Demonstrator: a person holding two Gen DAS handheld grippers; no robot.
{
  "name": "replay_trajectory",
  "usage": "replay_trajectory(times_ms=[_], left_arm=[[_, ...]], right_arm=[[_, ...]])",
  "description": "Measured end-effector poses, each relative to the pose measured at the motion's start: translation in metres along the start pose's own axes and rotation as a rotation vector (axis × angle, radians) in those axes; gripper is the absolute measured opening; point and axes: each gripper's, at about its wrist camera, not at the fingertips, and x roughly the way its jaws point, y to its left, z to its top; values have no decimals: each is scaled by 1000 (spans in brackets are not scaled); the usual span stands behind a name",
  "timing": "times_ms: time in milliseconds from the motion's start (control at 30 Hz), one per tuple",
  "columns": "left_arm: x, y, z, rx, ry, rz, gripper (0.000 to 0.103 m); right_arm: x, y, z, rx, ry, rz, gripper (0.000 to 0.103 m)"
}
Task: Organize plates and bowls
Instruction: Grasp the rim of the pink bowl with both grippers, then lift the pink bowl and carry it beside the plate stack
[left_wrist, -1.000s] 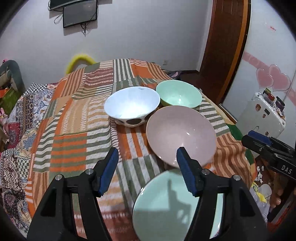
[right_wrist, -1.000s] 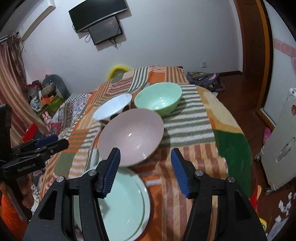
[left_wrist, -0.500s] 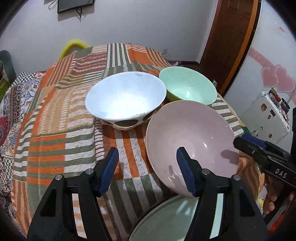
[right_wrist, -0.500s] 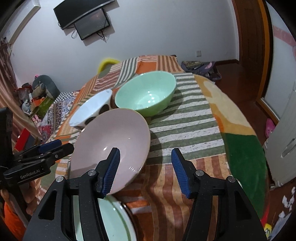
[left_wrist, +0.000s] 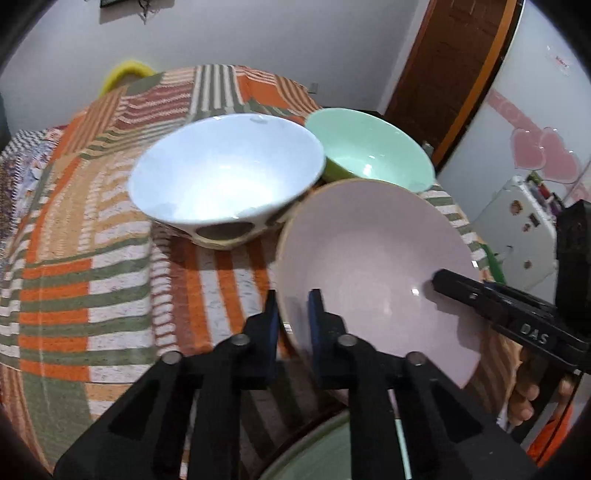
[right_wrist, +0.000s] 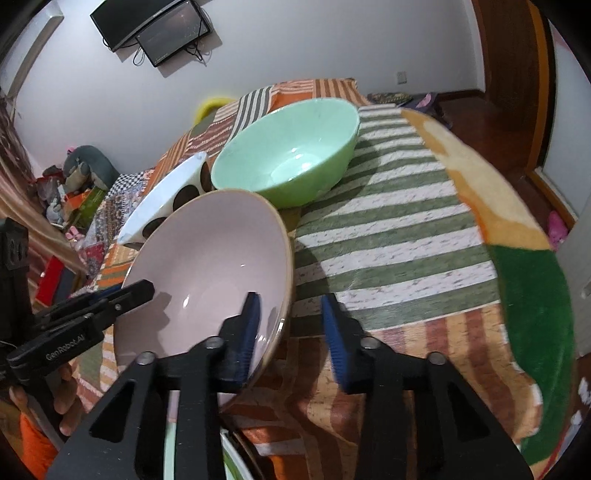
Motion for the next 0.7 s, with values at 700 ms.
replay_trajectory(times_ms=[700], left_arm=[[-73, -29, -19, 33, -62, -13, 13]], right_arm=[[-55, 24, -6, -48, -55, -33, 15]])
